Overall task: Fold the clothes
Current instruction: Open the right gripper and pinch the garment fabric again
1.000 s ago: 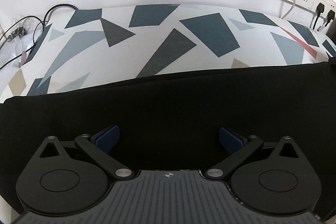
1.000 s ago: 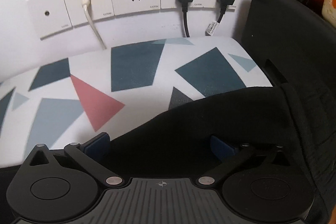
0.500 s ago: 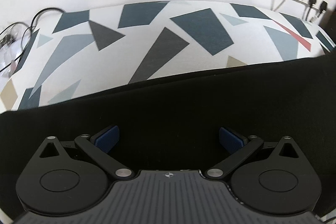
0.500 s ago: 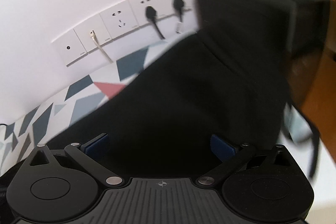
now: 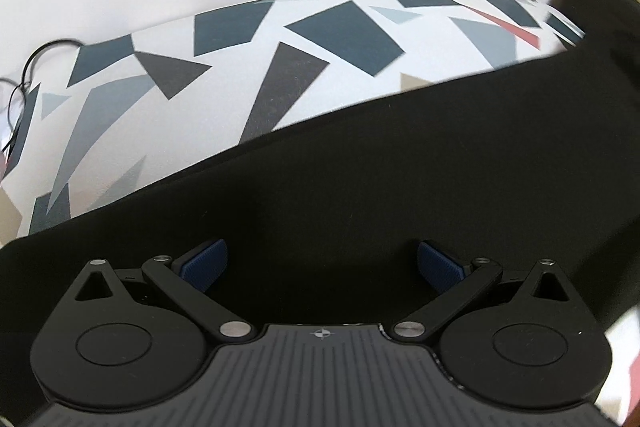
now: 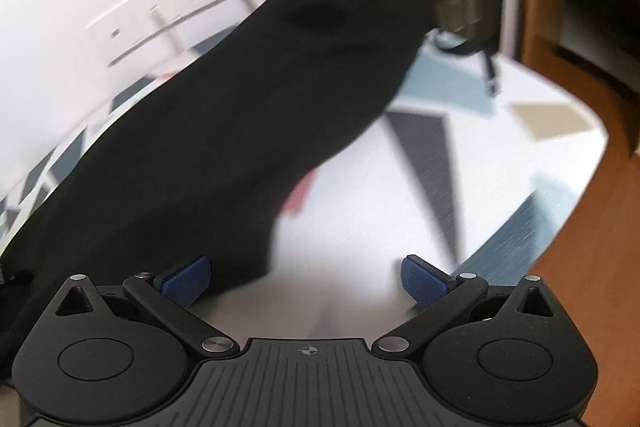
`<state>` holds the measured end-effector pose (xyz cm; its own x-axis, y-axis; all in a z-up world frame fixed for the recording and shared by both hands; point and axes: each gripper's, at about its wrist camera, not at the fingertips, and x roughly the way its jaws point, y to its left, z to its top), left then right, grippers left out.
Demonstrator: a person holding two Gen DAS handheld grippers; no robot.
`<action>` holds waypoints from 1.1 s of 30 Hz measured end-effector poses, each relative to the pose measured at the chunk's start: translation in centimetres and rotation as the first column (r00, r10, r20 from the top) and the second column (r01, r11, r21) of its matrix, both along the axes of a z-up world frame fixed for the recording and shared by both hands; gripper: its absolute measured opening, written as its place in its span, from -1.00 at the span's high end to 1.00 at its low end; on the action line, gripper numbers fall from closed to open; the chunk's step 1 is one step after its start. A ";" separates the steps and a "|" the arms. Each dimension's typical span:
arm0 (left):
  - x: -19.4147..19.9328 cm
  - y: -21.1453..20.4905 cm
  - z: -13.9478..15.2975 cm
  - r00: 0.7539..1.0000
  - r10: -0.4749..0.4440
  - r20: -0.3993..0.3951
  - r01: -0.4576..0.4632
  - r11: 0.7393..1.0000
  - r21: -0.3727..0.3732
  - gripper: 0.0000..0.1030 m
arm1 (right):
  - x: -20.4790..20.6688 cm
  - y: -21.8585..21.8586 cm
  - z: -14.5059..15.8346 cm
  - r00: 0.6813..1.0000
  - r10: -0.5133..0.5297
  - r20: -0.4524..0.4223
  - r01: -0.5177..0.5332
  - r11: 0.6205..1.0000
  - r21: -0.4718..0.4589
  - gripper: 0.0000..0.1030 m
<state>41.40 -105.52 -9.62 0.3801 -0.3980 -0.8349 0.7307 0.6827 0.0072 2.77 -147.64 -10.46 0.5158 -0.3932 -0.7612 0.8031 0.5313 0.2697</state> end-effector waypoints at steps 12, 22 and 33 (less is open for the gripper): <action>-0.1 0.5 -0.2 1.000 -0.020 0.008 0.020 1.000 -0.011 -1.00 | 3.4 0.9 -0.6 0.987 -0.121 -0.104 0.088 0.955 -0.282 -0.81; -0.2 0.5 -0.3 1.000 0.000 0.026 0.000 1.000 -0.030 -1.00 | 1.8 1.5 0.5 0.998 0.052 0.032 -0.041 0.960 -0.278 0.63; -0.5 0.7 -0.4 0.999 0.012 0.044 -0.010 0.999 -0.049 -1.00 | -0.6 1.0 -0.4 0.989 0.047 0.141 -0.031 0.992 -0.119 0.73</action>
<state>40.94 -104.86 -10.00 0.4206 -0.4334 -0.7971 0.7230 0.6909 0.0058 2.21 -146.60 -10.84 0.6325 -0.4520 -0.6289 0.7388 0.5958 0.3148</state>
